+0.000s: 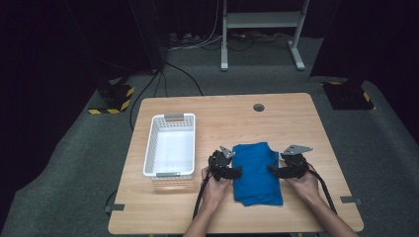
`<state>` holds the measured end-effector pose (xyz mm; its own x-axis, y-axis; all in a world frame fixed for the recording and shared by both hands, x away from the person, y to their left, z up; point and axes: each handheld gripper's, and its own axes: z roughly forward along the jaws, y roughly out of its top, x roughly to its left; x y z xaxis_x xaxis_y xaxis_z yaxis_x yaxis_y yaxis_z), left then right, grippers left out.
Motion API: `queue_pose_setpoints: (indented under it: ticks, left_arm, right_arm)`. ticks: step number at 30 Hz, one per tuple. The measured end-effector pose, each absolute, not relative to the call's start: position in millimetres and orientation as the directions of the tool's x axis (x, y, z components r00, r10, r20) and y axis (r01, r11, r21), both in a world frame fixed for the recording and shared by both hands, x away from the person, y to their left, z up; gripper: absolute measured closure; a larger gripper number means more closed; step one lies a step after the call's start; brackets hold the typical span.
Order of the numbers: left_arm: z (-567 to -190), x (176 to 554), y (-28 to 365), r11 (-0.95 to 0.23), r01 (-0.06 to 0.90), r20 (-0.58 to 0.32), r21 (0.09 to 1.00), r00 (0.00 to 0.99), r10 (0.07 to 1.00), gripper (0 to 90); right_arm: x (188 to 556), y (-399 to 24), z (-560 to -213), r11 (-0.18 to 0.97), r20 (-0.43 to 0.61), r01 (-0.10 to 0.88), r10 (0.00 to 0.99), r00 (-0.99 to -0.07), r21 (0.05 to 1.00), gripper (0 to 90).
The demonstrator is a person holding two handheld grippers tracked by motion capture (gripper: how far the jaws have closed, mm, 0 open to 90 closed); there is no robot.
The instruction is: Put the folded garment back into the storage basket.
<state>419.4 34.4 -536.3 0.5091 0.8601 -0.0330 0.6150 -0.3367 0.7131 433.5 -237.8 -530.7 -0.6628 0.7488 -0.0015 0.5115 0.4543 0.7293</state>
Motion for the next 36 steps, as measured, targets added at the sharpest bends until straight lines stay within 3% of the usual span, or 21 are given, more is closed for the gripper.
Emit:
queue_pose_setpoints:
  ticks: [6, 9, 14, 24, 25, 31, 36]
  left_arm:
    - [-533, 434, 39, -0.314, 0.639, -0.039, 0.702, 0.474, 0.879, 18.3]
    - [-529, 424, 39, -0.306, 0.625, -0.059, 0.718, 0.493, 0.868, 18.6]
    - [-534, 421, 29, -0.356, 0.617, -0.012, 0.702, 0.511, 0.860, 18.2]
    - [-531, 415, 31, -0.323, 0.634, -0.071, 0.702, 0.515, 0.854, 19.0]
    - [-533, 418, 23, -0.365, 0.625, -0.021, 0.690, 0.522, 0.853, 19.2]
    - [-532, 436, 27, -0.326, 0.651, -0.046, 0.686, 0.486, 0.873, 18.9]
    - [-530, 426, 34, -0.311, 0.654, -0.076, 0.689, 0.493, 0.867, 18.3]
  right_arm:
    - [449, -231, -532, 0.406, 0.027, 0.551, 0.787, -0.616, 0.729, 19.8]
    - [442, -231, -526, 0.404, 0.020, 0.516, 0.773, -0.634, 0.756, 20.4]
    - [434, -227, -535, 0.453, 0.010, 0.513, 0.742, -0.670, 0.729, 19.7]
    - [422, -239, -528, 0.418, 0.035, 0.498, 0.738, -0.674, 0.760, 19.8]
    - [420, -232, -534, 0.454, 0.017, 0.501, 0.728, -0.686, 0.737, 19.6]
    - [438, -222, -536, 0.408, 0.059, 0.554, 0.765, -0.641, 0.725, 18.5]
    - [430, -226, -533, 0.403, 0.052, 0.526, 0.755, -0.653, 0.749, 19.0]
